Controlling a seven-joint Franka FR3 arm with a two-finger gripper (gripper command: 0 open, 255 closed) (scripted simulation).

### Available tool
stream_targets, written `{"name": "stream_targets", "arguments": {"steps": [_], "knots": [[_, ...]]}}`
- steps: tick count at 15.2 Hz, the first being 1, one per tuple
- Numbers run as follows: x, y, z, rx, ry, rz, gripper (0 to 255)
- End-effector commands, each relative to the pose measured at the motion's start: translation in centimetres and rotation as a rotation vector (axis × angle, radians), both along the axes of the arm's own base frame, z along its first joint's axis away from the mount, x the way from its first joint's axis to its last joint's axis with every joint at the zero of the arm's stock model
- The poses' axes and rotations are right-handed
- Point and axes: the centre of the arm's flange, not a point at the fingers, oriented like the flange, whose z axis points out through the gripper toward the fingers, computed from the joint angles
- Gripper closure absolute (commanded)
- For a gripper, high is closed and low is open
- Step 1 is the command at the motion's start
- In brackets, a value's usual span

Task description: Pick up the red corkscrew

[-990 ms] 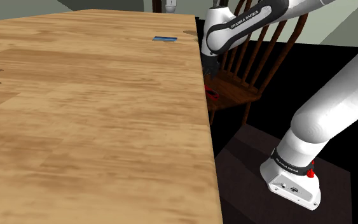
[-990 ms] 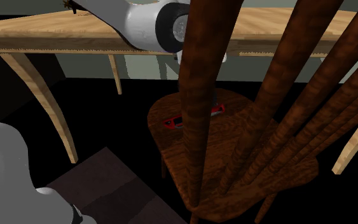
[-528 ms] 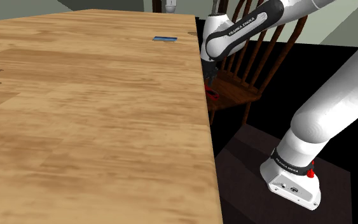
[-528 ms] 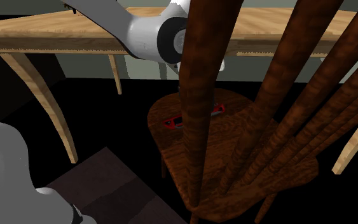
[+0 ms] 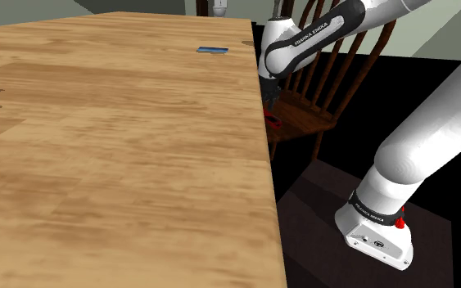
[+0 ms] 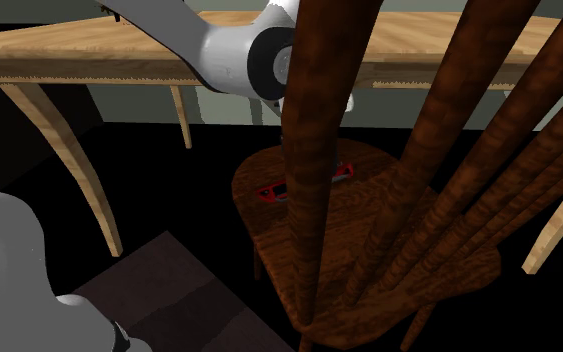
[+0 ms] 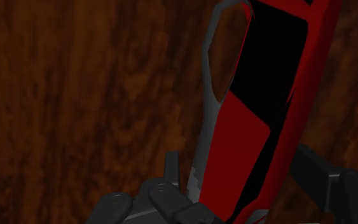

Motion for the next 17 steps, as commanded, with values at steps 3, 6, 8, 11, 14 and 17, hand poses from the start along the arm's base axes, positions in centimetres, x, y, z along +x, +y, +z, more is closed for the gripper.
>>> {"name": "stream_targets", "arguments": {"steps": [3,6,8,11,14,17], "knots": [[0.0,0.0,1.5,0.000,0.002,0.001,255],[0.0,0.0,3.1,0.000,0.002,0.001,255],[0.0,0.0,4.1,0.000,0.002,0.001,255],[0.0,0.0,5.7,0.000,0.002,0.001,255],[0.0,0.0,7.3,0.000,0.002,0.001,255],[0.0,0.0,7.9,0.000,0.002,0.001,255]]}}
